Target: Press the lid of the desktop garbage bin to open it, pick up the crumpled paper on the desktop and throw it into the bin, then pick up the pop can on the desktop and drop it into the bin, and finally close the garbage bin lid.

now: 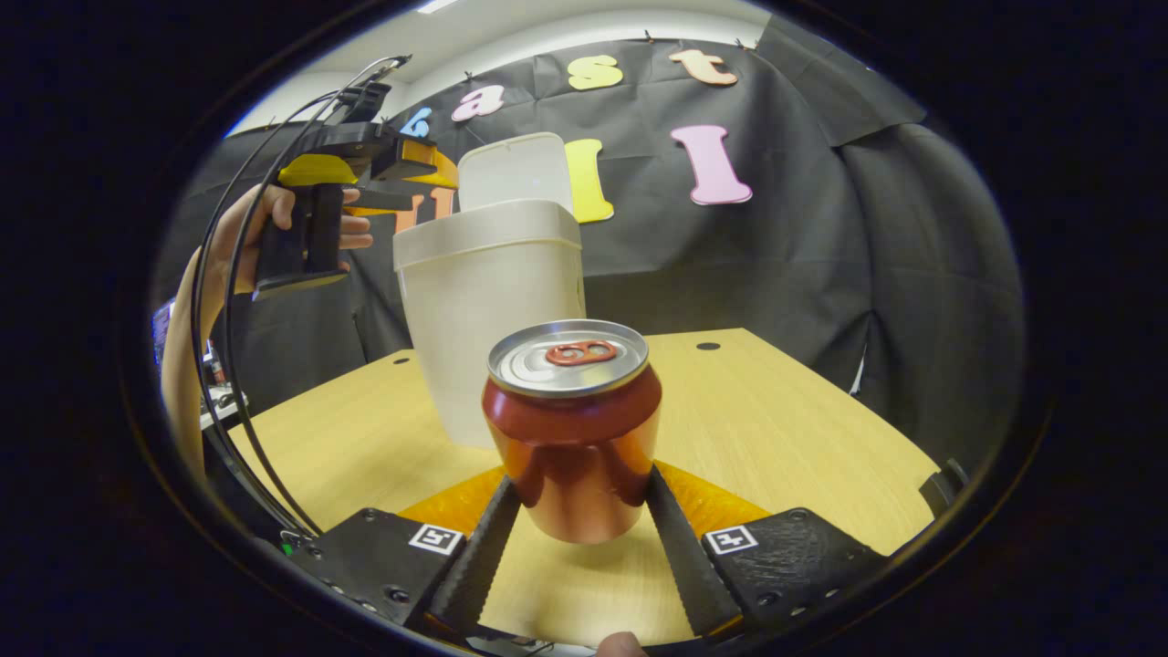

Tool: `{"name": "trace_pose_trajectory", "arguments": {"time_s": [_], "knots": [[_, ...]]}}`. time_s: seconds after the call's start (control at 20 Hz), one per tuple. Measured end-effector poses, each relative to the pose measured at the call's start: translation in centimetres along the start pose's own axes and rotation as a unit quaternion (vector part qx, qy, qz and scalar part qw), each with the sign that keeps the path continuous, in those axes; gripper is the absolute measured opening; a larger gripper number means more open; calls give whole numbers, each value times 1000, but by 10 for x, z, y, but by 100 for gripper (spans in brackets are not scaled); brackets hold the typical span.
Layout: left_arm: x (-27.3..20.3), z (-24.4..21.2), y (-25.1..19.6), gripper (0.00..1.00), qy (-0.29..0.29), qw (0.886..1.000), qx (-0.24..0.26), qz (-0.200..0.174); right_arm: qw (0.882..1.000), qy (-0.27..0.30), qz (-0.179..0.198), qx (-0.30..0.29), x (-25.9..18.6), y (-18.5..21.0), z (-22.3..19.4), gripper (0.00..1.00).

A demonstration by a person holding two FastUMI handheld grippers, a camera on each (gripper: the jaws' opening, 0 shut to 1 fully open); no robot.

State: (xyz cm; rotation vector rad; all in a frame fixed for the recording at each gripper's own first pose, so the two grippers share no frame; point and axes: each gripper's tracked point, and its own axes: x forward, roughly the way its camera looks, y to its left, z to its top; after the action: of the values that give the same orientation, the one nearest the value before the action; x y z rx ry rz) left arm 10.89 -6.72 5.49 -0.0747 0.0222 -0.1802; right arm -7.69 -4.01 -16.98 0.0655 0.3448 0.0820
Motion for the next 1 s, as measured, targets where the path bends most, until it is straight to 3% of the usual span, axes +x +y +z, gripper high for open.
{"name": "trace_pose_trajectory", "arguments": {"time_s": [0.4, 0.6, 0.8, 1.0], "knots": [[-30, -3, 14, 99, -15, 1000, 12, 9, 998, -35, 13, -44, -5, 9, 66, 82], [-46, -7, 30, 99, -15, 1000, 2, 19, 996, -40, 46, -65, -2, 32, 109, 81], [-65, -5, 49, 99, -27, 999, 24, 35, 993, -48, 79, -74, 6, 61, 153, 81], [-83, -8, 70, 99, -34, 998, 27, 54, 991, -57, 93, -80, 19, 79, 200, 81]]}}
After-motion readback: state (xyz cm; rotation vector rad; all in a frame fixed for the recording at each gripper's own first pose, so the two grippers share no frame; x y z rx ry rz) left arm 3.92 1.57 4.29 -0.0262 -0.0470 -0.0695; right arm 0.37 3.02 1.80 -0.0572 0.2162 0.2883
